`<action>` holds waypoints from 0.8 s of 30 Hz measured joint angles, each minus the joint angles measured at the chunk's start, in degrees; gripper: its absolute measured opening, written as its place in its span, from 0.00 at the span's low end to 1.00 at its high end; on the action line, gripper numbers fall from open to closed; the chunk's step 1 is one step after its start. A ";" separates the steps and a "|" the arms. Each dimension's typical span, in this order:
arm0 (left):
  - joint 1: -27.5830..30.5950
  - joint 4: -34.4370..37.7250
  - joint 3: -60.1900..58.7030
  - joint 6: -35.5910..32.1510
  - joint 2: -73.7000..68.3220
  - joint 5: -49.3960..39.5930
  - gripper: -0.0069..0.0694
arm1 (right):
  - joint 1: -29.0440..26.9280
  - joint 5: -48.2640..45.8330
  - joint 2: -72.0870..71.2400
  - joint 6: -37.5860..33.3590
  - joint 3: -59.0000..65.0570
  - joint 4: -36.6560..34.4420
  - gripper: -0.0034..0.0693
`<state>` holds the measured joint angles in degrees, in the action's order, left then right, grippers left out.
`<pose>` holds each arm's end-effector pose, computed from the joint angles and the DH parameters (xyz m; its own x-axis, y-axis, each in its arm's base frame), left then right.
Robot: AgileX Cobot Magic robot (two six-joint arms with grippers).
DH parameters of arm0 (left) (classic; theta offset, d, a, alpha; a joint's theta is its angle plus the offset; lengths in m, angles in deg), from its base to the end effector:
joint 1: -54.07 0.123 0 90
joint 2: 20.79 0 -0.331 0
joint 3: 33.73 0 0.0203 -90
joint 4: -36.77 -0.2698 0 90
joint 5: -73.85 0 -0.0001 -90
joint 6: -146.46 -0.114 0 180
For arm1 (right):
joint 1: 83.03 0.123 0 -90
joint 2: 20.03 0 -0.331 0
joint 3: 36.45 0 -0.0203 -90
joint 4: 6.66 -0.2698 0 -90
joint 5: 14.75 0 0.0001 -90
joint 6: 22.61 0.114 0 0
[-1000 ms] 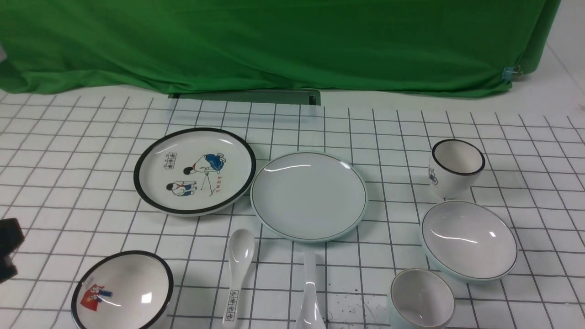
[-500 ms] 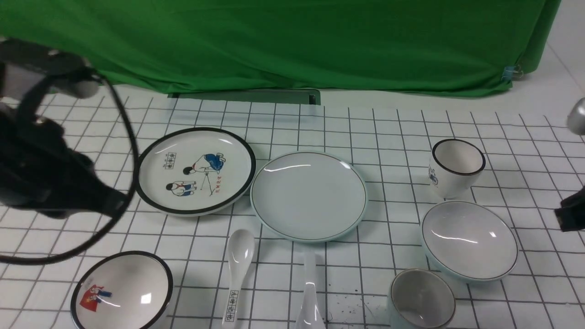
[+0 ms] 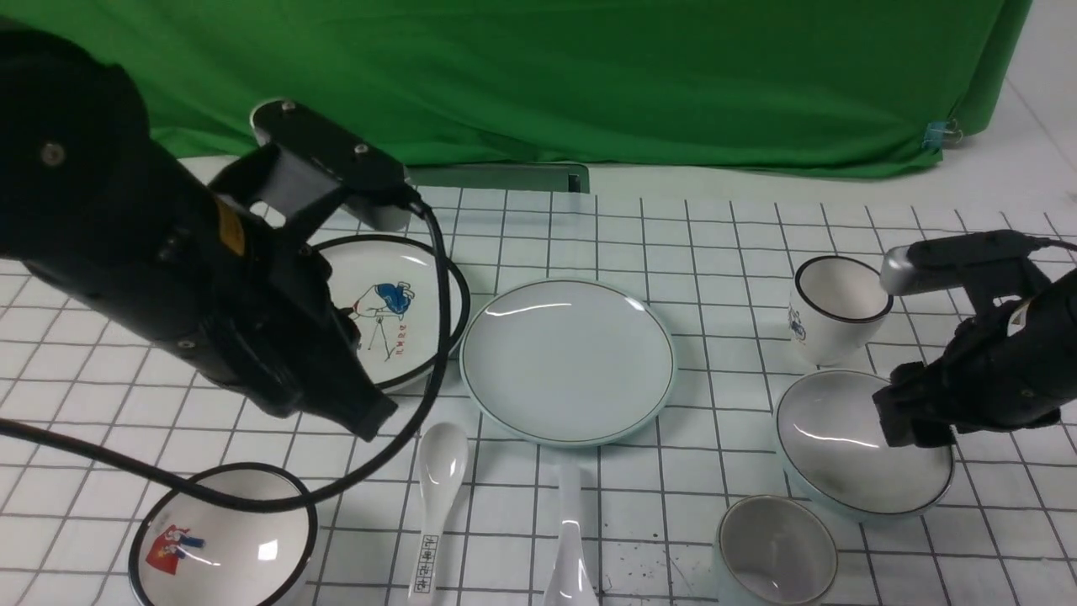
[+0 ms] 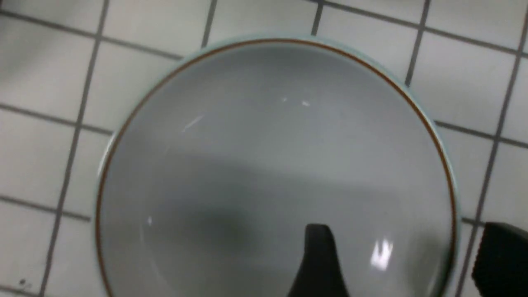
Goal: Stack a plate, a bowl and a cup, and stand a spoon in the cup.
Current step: Use the right arm to grab a blue rice bowl
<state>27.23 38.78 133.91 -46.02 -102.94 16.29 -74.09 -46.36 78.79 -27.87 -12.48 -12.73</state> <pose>0.2471 -0.1288 0.3492 -0.6810 0.5661 -0.4646 0.6103 0.7893 0.0670 0.3328 0.0588 0.2185 -0.8895 -0.1414 -0.4344 -0.1803 0.9824 0.0493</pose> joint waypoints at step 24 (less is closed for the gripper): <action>0.00 -6.51 0.00 3.21 0.00 8.66 0.05 | 3.27 -3.47 -3.55 -11.49 -9.72 -10.32 0.16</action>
<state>27.23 32.27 133.91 -42.81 -102.94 24.95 -70.82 -49.83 75.24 -39.36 -22.20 -23.04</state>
